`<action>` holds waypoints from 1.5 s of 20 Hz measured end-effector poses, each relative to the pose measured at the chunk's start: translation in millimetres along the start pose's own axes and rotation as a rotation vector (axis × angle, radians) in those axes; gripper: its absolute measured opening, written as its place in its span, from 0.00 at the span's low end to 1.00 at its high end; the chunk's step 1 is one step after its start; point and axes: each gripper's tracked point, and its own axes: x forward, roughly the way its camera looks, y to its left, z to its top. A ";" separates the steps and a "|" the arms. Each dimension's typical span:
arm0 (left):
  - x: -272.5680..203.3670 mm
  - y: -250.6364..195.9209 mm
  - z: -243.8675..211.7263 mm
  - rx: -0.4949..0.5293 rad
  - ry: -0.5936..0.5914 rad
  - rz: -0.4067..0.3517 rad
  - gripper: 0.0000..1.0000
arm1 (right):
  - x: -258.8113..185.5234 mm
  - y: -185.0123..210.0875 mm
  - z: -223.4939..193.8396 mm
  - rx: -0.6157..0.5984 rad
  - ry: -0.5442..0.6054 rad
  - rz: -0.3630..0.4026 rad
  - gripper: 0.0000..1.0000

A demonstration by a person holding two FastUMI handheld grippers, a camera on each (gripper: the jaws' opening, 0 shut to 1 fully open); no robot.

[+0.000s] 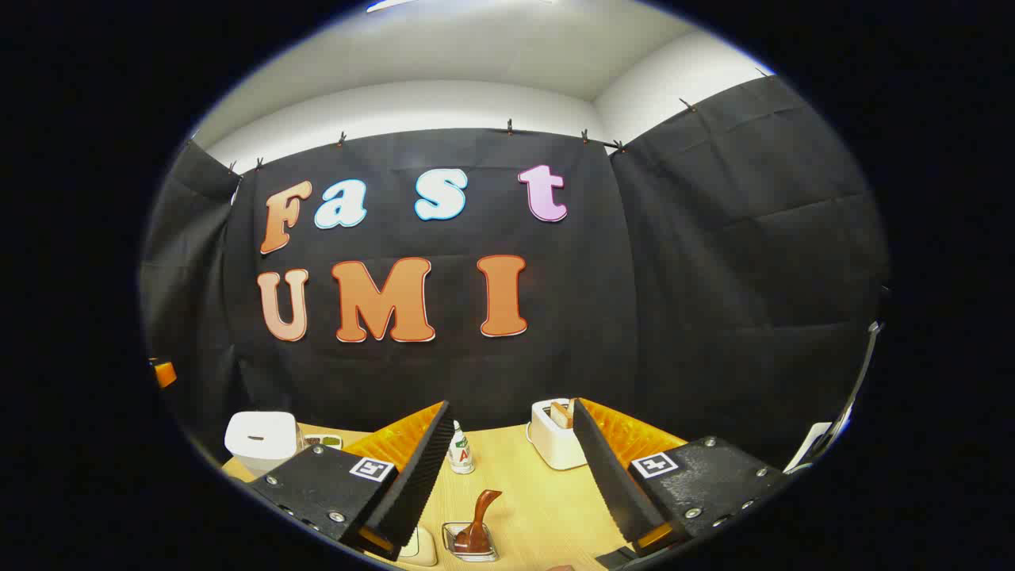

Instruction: Close the left gripper, press the button to open the rice cooker; take a wooden spoon from the chopstick holder with the right hand, scoop a spoonful of rice and pour it into the rice cooker, then put the wooden spoon back into the chopstick holder.

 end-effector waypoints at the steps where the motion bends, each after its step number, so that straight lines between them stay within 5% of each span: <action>1: 0.3 1.2 -0.1 0.001 0.002 -0.005 0.98 | -1.4 -0.3 1.0 -0.008 0.001 0.000 0.93; 23: 2.7 13.0 -1.2 -0.028 0.015 0.026 0.99 | -1.4 8.6 -3.2 -0.021 0.045 0.033 0.93; 26: 3.0 18.2 -0.4 -0.020 0.013 0.035 0.65 | -0.3 9.1 -5.0 -0.035 0.054 0.033 0.93; 28: 2.3 23.1 2.4 0.008 0.007 0.043 0.64 | 0.9 11.5 -6.5 -0.038 0.061 0.033 0.93; 29: 3.7 36.2 8.4 0.021 -0.019 0.110 0.36 | 0.8 12.0 -8.1 -0.038 0.065 0.034 0.93; 30: 5.7 33.2 9.2 0.014 -0.026 0.081 0.07 | 1.6 12.6 -8.4 -0.036 0.066 0.035 0.93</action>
